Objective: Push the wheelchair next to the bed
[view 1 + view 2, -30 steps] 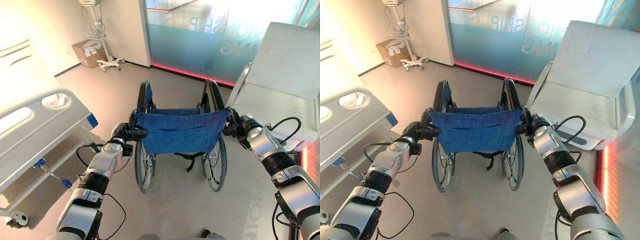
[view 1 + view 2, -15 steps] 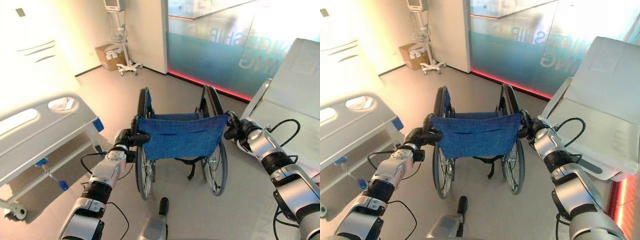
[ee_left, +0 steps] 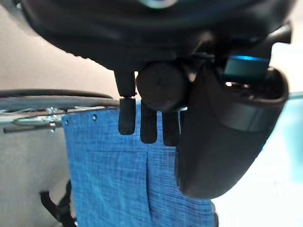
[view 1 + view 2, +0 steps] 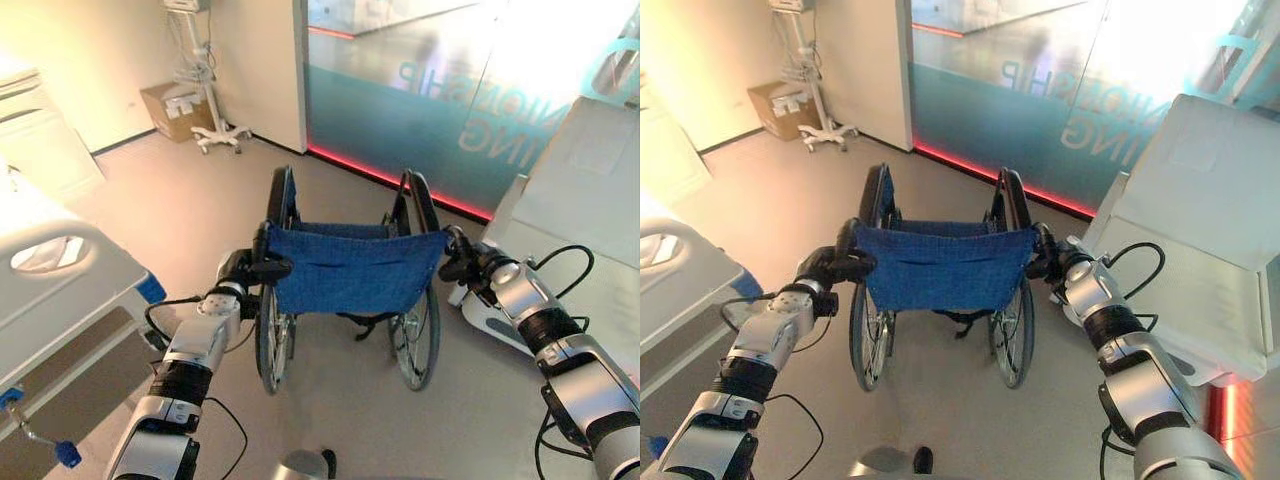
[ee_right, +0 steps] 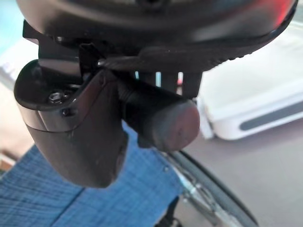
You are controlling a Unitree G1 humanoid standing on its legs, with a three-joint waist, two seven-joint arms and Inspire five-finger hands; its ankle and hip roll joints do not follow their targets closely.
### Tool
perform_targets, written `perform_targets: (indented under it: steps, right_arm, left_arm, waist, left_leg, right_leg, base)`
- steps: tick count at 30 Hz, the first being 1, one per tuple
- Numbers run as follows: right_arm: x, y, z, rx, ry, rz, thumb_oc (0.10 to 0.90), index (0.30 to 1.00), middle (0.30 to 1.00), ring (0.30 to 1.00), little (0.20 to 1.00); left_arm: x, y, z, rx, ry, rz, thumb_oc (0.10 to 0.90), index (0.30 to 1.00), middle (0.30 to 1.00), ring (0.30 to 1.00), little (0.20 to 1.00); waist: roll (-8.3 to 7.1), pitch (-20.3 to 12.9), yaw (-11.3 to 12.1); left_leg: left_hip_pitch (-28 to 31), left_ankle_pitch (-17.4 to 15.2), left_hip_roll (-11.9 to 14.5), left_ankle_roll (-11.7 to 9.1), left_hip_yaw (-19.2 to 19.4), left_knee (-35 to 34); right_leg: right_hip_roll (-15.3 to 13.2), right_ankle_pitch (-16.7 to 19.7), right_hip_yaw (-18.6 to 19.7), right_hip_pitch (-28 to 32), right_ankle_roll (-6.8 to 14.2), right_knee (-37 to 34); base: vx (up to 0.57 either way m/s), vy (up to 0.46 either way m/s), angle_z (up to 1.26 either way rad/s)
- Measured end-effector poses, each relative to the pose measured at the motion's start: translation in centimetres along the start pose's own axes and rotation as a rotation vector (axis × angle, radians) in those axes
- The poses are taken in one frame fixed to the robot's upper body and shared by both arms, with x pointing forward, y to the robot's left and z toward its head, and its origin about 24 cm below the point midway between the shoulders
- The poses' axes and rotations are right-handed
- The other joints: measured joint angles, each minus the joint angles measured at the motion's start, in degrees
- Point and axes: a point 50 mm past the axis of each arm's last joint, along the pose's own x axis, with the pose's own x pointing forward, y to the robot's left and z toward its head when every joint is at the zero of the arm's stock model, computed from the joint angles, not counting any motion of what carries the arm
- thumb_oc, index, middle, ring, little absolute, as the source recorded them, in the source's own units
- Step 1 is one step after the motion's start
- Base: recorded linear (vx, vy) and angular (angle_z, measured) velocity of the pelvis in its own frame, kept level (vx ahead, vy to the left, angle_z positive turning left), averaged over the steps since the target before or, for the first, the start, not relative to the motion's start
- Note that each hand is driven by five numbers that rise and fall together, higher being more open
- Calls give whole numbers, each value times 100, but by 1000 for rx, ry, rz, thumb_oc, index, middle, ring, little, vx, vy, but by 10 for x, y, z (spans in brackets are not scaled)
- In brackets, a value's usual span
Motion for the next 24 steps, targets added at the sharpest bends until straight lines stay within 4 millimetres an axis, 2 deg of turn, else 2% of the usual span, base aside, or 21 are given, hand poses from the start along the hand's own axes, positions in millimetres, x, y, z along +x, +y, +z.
perform_targets:
  steps: [2,3,4,5,6,7,8,9,10,11,12,13,14,15,16,17,19,20,21,22,24]
  right_arm:
    - [0,0,-3,5,8,-5,400,300,300,300,300]
    - [0,0,-4,7,9,-7,400,300,300,300,300]
    - [0,0,-4,8,10,-8,400,300,300,300,300]
    - [0,-1,-3,8,6,-11,400,300,300,300,300]
    - [-1,-2,-2,6,2,-15,400,300,300,300,300]
    - [-1,-3,-2,5,-1,-18,400,300,300,300,300]
    - [-2,-6,0,1,-11,-23,400,300,300,300,300]
    - [-3,-8,1,0,-16,-23,400,300,300,300,300]
    - [-3,-10,2,1,-16,-24,400,300,300,300,300]
    - [-4,-17,4,-8,-17,-36,400,300,300,300,300]
    - [-4,-19,6,-24,-21,-42,400,300,300,300,300]
    - [-5,-21,7,-35,-25,-47,400,300,300,300,300]
    - [-4,-21,5,-50,-16,-45,400,300,300,300,300]
    - [-3,-18,3,-59,-11,-29,400,300,300,300,300]
    - [-3,-16,2,-63,-10,-21,400,300,300,300,300]
    - [-2,-15,-1,-63,-6,-14,400,300,300,300,300]
    - [-2,-15,-3,-61,0,-11,400,300,300,300,300]
    - [-1,-16,-5,-58,8,-8,400,300,300,300,300]
    - [-1,-15,-8,-55,18,-7,400,300,300,300,300]
    - [1,-10,-11,-60,31,4,400,300,300,300,300]
    - [1,-11,-11,-74,29,-8,400,300,300,300,300]
  left_arm:
    - [2,-1,3,2,-5,-13,400,300,300,300,300]
    - [3,-1,4,3,-6,-15,400,300,300,300,300]
    - [3,-1,5,3,-9,-17,400,300,300,300,300]
    - [3,-2,5,1,-10,-18,400,300,300,300,300]
    - [3,-2,6,0,-12,-18,400,300,300,300,300]
    - [3,-2,6,0,-12,-19,400,300,300,300,300]
    - [3,-1,8,-3,-17,-17,400,300,300,300,300]
    - [4,0,9,-7,-19,-17,400,300,300,300,300]
    - [4,0,11,-7,-23,-19,400,300,300,300,300]
    - [4,-5,6,-24,-15,-24,400,300,300,300,300]
    - [3,-6,2,-19,-9,-18,400,300,300,300,300]
    - [2,-7,0,-24,-7,-16,400,300,300,300,300]
    - [2,-10,-2,-30,-6,-18,400,300,300,300,300]
    - [1,-10,-4,-31,-7,-15,400,300,300,300,300]
    - [1,-10,-6,-32,-4,-14,400,300,300,300,300]
    - [2,-12,-6,-32,1,-15,400,300,300,300,300]
    - [3,-14,-5,-27,8,-19,400,300,300,300,300]
    - [4,-15,-6,-19,18,-22,400,300,300,300,300]
    - [4,-17,-4,-12,14,-27,400,300,300,300,300]
    - [3,-18,-11,-5,29,-26,400,300,300,300,300]
    - [-1,-21,-13,-11,21,-23,400,300,300,300,300]
  waist:
    - [-40,-3,-280]
    - [-73,1,-359]
    - [-105,-1,-457]
    - [-166,-23,-460]
    - [-203,-31,-474]
    - [-210,-32,-455]
    - [-322,-54,-438]
    - [-416,-54,-467]
    - [-509,-55,-511]
    - [-298,-15,-555]
    - [-246,12,-516]
    - [-129,14,-463]
    - [-98,27,-402]
    - [-119,45,-372]
    - [-99,34,-341]
    - [-195,67,-352]
    - [-197,65,-322]
    - [-219,67,-291]
    - [-243,69,-331]
    - [-334,49,-264]
    - [-428,47,-194]
  left_leg:
    - [95,-123,-72,-80,-453,-56]
    - [85,-123,-104,-78,-570,-48]
    - [114,-148,-151,-66,-645,-45]
    - [122,-306,-174,-177,-691,23]
    - [79,-446,-193,-175,-775,222]
    - [57,-579,-198,-264,-828,363]
    - [19,-752,-205,-373,-859,612]
    - [-110,-892,-205,-526,-745,864]
    - [-184,-979,-213,-574,-568,1022]
    - [-212,-1109,37,-544,-215,1228]
    - [-203,-1136,211,-597,-33,1275]
    - [-180,-1174,331,-656,61,1331]
    - [-176,-1175,496,-687,198,1480]
    - [-191,-1157,615,-713,278,1683]
    - [-194,-1142,677,-735,351,1787]
    - [-268,-1145,711,-738,398,2060]
    - [-459,-1014,901,-919,473,2447]
    - [-672,-920,988,-1053,459,2859]
    - [-822,-824,1014,-1076,401,3147]
    - [-983,-841,869,-1087,334,3146]
    - [-1063,-809,431,-1072,421,2178]
  right_leg:
    - [-93,749,182,-273,105,-1129]
    - [-108,954,257,-297,109,-1418]
    - [-242,1244,371,-458,128,-1615]
    - [-336,1372,430,-617,163,-1608]
    - [-373,1377,519,-659,145,-1573]
    - [-361,1378,512,-646,143,-1542]
    - [-276,1375,496,-556,138,-1491]
    - [-223,1359,476,-350,117,-1472]
    - [-188,1393,474,-211,59,-1392]
    - [-6,1437,485,-146,-116,-1149]
    - [52,1229,471,-218,-185,-876]
    - [137,1051,433,-251,-277,-623]
    - [203,871,337,-243,-421,-390]
    - [261,702,299,-163,-521,-286]
    - [340,572,304,-91,-525,-265]
    - [390,313,323,124,-368,-336]
    - [537,143,270,265,-430,-383]
    - [606,45,238,392,-536,-491]
    - [648,61,254,476,-548,-582]
    - [632,82,338,548,-554,-672]
    - [661,137,524,714,-630,-1049]
  base:
    - [405,-386,99]
    - [361,-358,90]
    - [354,-376,67]
    - [451,-506,57]
    - [375,-452,38]
    - [443,-491,38]
    - [451,-422,55]
    - [365,-301,69]
    - [442,-358,86]
    - [445,-410,53]
    - [443,-419,33]
    - [325,-320,16]
    - [419,-311,33]
    - [404,-296,32]
    - [382,-274,48]
    - [256,-222,48]
    - [393,-284,58]
    - [278,-173,54]
    - [214,-118,44]
    - [259,-113,25]
    - [482,-174,11]
